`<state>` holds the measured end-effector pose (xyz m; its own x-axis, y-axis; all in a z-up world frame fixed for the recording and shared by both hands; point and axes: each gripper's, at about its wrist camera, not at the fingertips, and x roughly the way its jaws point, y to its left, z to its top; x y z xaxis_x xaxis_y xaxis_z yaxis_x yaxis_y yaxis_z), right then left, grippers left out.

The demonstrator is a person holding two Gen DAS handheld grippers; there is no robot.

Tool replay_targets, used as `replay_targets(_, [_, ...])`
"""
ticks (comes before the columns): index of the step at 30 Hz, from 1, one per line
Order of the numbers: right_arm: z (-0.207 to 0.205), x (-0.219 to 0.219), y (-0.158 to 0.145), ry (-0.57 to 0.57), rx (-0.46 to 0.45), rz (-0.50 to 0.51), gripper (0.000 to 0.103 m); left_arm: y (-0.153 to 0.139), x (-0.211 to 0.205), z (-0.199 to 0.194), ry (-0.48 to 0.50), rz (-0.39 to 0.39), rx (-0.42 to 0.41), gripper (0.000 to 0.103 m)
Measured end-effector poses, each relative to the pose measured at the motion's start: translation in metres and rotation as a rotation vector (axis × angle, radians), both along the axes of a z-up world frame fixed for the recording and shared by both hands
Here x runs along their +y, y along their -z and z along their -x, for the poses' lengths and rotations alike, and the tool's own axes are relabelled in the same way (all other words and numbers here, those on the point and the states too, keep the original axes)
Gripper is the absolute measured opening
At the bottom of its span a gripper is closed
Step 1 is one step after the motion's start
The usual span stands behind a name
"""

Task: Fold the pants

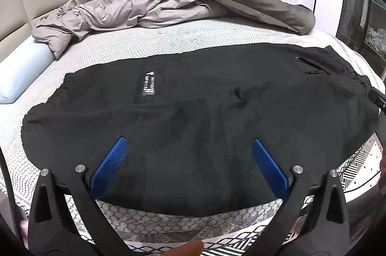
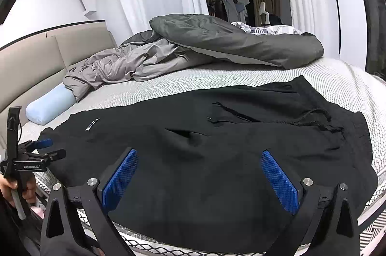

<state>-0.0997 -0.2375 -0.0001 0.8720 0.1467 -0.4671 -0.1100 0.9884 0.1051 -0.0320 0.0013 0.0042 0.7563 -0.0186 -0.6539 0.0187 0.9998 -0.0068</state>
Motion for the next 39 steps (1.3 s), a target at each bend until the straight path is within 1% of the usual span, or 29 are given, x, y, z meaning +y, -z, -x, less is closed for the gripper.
replay_targets(3, [-0.002,0.004,0.001,-0.008,0.002,0.009,0.103,-0.003,0.009,0.006,-0.009,0.015,-0.004,0.102])
replay_targets(8, [-0.003,0.01,0.003,-0.014,0.003,0.033,0.103,-0.008,0.01,0.006,-0.023,0.025,-0.008,0.102])
replay_targets(17, [-0.004,0.01,0.003,-0.012,0.01,0.03,0.103,-0.013,0.011,0.007,-0.031,0.037,-0.011,0.102])
replay_targets(22, [-0.004,0.007,0.003,-0.014,0.013,0.025,0.103,-0.021,0.006,0.001,-0.022,0.094,-0.007,0.102])
replay_targets(27, [-0.007,0.003,0.006,-0.006,0.034,0.019,0.103,-0.024,-0.001,-0.005,-0.015,0.103,-0.01,0.102])
replay_targets(32, [-0.007,0.005,0.002,-0.004,0.024,0.013,0.103,-0.022,-0.014,-0.012,0.006,0.094,-0.001,0.102])
replay_targets(39, [-0.007,0.007,0.002,-0.008,0.025,0.018,0.103,-0.017,-0.015,-0.015,0.01,0.091,0.0,0.102])
